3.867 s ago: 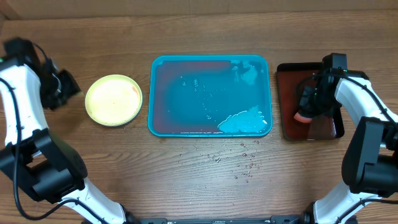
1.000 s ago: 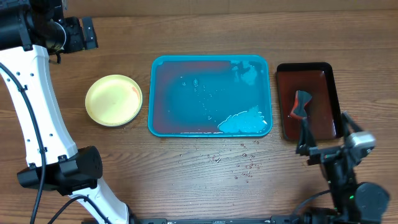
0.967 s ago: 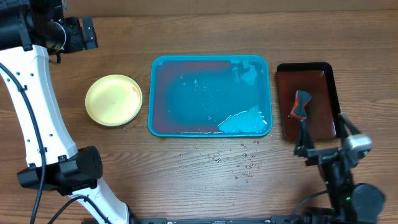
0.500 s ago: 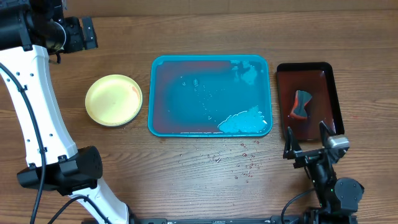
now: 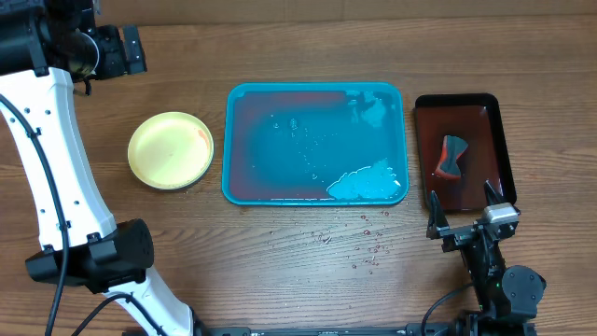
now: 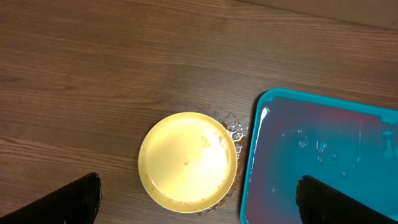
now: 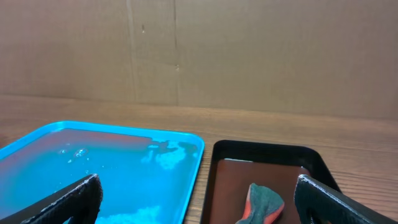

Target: Clean dirty plates on tray and stack at the side

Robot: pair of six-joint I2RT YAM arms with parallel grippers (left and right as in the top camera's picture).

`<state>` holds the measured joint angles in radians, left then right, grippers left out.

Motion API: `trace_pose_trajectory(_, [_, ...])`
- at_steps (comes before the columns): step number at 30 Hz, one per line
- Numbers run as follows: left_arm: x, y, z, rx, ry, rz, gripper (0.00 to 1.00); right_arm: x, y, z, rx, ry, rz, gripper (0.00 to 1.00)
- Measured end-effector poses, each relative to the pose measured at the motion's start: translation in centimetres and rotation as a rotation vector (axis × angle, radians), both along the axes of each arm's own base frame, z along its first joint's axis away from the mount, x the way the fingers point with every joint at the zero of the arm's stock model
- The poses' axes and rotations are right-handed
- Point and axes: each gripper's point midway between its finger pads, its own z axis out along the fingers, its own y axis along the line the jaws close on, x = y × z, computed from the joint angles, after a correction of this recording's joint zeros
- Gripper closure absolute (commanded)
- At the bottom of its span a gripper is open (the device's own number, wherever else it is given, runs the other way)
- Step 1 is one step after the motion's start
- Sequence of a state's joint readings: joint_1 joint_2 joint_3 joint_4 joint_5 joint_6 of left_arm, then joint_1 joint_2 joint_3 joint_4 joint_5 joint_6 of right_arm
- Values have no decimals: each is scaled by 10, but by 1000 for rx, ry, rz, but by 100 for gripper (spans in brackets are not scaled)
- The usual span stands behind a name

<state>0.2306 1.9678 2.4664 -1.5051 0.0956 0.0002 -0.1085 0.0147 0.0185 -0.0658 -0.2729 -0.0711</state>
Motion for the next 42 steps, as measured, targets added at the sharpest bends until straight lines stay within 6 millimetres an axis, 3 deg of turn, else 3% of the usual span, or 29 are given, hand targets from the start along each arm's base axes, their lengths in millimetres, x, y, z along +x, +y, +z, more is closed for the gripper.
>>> trace_pose_trajectory(23, [0, 0, 0, 0, 1, 0, 0, 0, 0, 0, -8, -2, 0, 0])
trace_pose_trajectory(29, [-10, 5, -2, 35, 35, 12, 0, 0, 0, 0, -8, -2, 0, 0])
trace_pose_trajectory(32, [-11, 4, 15, 47, -24, 11, 0, 0, 0, 0, -7, -1, 0, 0])
trace_pose_trajectory(37, [-13, -8, 63, 47, -229, -33, 0, 0, 0, 0, -8, -2, 0, 0])
trace_pose_trajectory(40, [-13, -25, 104, 62, -433, -90, 0, 0, 0, 0, -8, -2, 0, 0])
trace_pose_trajectory(42, [-18, -41, 113, 64, -498, -132, 1, 0, 0, 0, -8, -2, 0, 0])
